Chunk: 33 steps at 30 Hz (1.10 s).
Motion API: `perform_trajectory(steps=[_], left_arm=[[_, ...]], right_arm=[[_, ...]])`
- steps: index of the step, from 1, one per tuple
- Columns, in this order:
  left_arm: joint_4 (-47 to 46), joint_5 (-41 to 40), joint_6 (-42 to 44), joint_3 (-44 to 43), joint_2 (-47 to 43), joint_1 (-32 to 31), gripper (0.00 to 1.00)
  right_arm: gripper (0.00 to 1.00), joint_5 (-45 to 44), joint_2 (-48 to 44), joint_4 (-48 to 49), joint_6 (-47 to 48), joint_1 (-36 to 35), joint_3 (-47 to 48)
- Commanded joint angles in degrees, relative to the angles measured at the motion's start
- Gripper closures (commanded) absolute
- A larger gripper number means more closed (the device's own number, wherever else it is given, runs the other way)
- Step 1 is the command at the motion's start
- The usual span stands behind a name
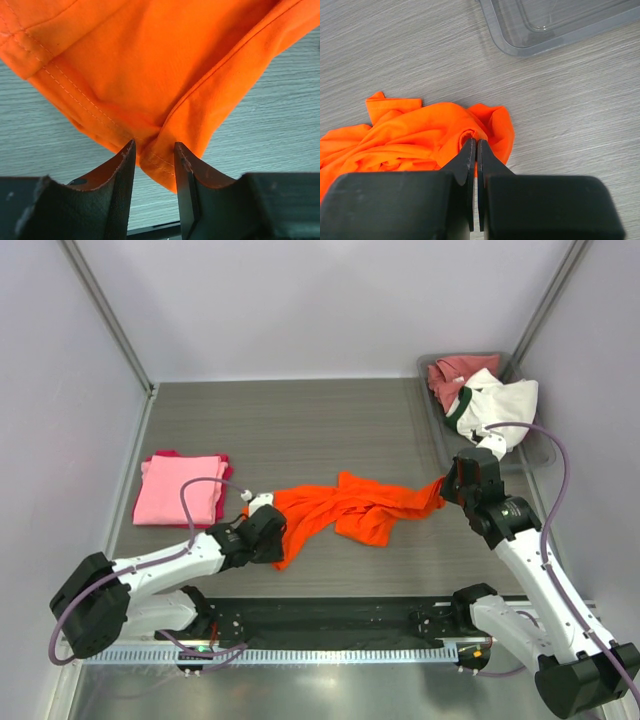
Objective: Fold and stack the t-shirts
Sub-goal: Flatten the tshirt out
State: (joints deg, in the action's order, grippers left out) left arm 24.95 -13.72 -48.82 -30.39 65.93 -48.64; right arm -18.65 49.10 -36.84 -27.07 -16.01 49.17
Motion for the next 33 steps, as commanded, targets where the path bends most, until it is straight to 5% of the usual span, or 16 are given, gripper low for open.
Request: perform_trajectory(steps=[1,6,14,24,33], left_arm=[[-3.2,2.4,0.8,0.7,0.2,0.4,0.62],[-3.7,6.3,0.3,1.4,-0.4,0.4,0.69],[-1.5,6.1,0.0,1.7,-2.9,0.4,1.00],[6.1,0.5,3.5,-4.8,-6.5,1.3,1.00],[0.2,15.5,5.1,-9.2,-4.9,19.7,1.00]], right_arm=[[0.99,0.5,-1.0,1.6,1.1,0.2,0.1],[0.99,0.5,-0.8,1.7,1.1,0.1,0.1],[0.99,0.6,-0.9,1.7,1.0,0.2,0.0],[0.99,2.7,1.0,2.7,0.5,0.2,-0.6],[0.99,10.2,9.2,11.6,-0.8,0.2,1.1]])
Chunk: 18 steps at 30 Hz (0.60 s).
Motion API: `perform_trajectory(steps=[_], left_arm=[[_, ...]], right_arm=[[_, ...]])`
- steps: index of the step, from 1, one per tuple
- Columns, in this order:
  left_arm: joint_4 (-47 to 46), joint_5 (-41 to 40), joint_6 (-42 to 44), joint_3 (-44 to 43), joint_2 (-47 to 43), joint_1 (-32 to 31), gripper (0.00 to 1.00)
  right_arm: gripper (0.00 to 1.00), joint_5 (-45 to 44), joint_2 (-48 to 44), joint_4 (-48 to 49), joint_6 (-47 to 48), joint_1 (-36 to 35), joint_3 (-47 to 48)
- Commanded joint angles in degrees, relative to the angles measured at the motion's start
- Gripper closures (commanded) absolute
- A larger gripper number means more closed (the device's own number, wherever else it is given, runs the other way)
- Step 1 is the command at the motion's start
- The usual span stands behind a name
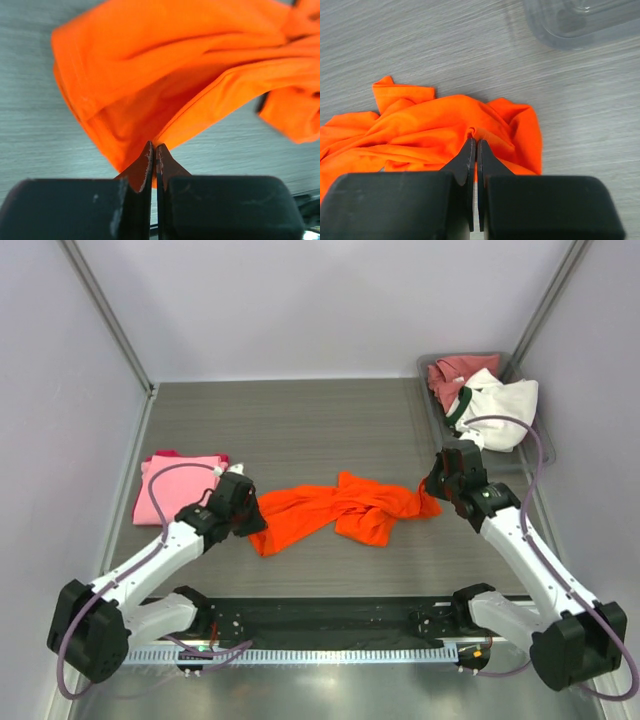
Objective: Fold and stack the t-shirts
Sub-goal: Flatten the tshirt out
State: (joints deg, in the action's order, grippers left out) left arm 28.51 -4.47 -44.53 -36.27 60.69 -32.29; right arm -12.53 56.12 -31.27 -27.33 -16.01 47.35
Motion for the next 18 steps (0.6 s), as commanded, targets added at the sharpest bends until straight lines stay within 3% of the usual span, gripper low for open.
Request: perform_trajectory(steps=[1,8,13,18], left_arm=[[-3.9,6.8,0.3,-4.0,0.5,4.5,1.00],[-5.0,10.8,0.0,-11.7,2.1,17.2,1.00],[-1.8,11.6,0.7,-20.3,3.6,22.1,1.00],[5.9,10.8,4.4,-36.6,5.9,24.3,1.00]], right_arm=[[0.99,4.4,4.8,6.7,-0.4,0.2,4.1],[0.99,4.3,14.4,7.4,0.1,0.2,17.7],[0.99,4.1,18.2,7.0,1.0,0.9,26.6],[0.99,3.5,20.8,4.2,1.9,1.9,40.1]])
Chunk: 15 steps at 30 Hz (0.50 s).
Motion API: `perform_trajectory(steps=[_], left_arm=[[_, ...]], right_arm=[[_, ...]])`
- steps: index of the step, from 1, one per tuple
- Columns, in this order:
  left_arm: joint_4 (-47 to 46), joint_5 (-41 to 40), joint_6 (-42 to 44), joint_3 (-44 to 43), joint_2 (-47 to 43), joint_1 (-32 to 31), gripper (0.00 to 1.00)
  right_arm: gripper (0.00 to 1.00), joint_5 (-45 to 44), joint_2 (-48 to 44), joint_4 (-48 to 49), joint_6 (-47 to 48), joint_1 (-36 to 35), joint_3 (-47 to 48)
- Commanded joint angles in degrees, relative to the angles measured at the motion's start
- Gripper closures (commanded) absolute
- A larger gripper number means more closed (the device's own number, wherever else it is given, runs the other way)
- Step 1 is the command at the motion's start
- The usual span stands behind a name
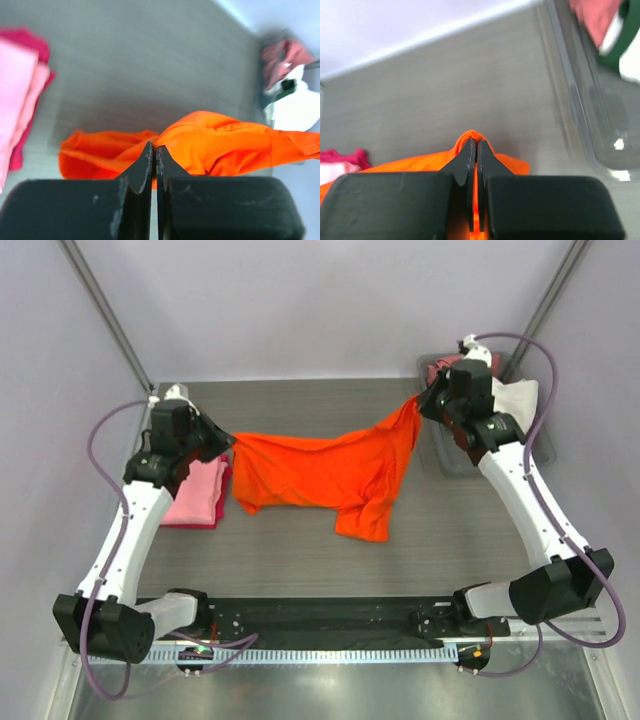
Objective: Fold and stack the t-shirts
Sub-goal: Flatten the tshirt out
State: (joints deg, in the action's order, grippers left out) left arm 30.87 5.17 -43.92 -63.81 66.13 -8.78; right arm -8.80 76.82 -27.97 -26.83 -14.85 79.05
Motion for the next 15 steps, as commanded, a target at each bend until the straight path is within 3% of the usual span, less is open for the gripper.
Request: perform_trajectory(steps=[1,5,9,15], left_arm=[[5.1,0.6,4.9,-12.2,0.8,0.8,1.00],[11.7,-3.9,9.2,-21.5,-1.3,0.8,1.00],[12.1,-8.9,11.7,-24.5,-10.6,0.8,1.00],[11.7,-9.8,13.2,-27.5,-20.7,0.8,1.00]], right_arm=[[0.99,-0.3,0.1,-0.8,1.8,0.8,10.7],[0.99,3.0,-3.7,-2.9,3.7,0.8,18.9],[0.99,5.5,-13.4,-2.4,4.7,0.8,18.6],[0.99,7.7,-29.0,-1.4,4.6,0.7,16.5]])
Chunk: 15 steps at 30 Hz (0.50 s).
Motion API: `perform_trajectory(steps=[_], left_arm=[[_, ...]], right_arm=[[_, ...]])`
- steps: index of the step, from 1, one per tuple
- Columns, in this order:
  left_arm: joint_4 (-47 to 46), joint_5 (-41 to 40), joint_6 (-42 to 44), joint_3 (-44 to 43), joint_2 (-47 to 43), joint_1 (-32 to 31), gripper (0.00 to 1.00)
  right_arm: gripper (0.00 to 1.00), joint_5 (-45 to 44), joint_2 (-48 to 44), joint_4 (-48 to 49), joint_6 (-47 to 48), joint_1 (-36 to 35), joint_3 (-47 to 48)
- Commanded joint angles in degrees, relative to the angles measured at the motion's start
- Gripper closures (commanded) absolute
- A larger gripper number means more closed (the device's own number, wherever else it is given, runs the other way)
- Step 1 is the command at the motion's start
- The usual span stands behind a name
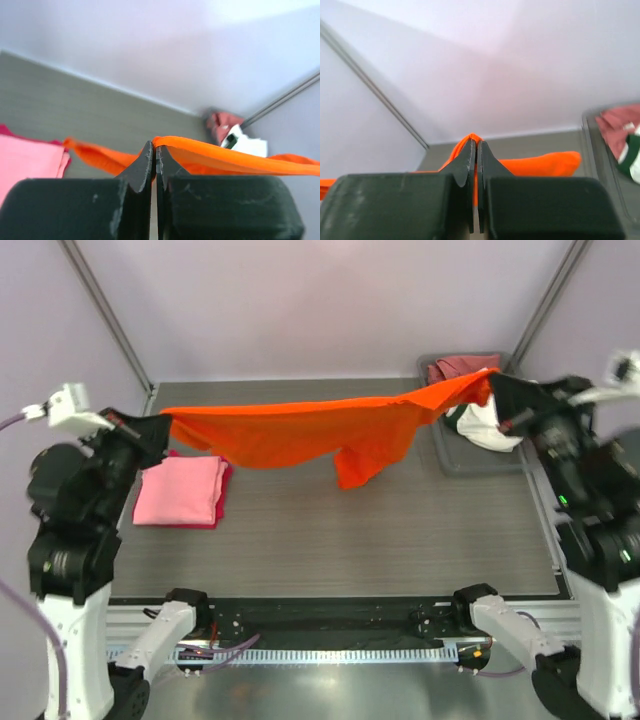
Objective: Fold and stack the t-shirts
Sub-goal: Flatten the tshirt out
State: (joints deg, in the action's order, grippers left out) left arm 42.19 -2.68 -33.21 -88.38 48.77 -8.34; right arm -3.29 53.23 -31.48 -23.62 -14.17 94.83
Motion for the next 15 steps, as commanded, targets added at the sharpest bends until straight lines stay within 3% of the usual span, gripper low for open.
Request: perform_trajectory(steps=[1,9,15], left_arm=[[0.4,-1.8,2.5,-4.1,-5.1,0.3,1.00],[1.8,-0.2,0.8,-8.2,-7.0,0.3,1.00],[3.6,5.6,-1.8,-3.7,4.3,0.4,1.00]], right_arm=[[0.99,2.5,-6.6,1.8,1.6,0.2,1.0],[0.99,1.0,-8.6,-3.6,2.5,0.1,10.4],[0.99,-4.0,-2.0,-3.7,2.3,0.2,7.4]])
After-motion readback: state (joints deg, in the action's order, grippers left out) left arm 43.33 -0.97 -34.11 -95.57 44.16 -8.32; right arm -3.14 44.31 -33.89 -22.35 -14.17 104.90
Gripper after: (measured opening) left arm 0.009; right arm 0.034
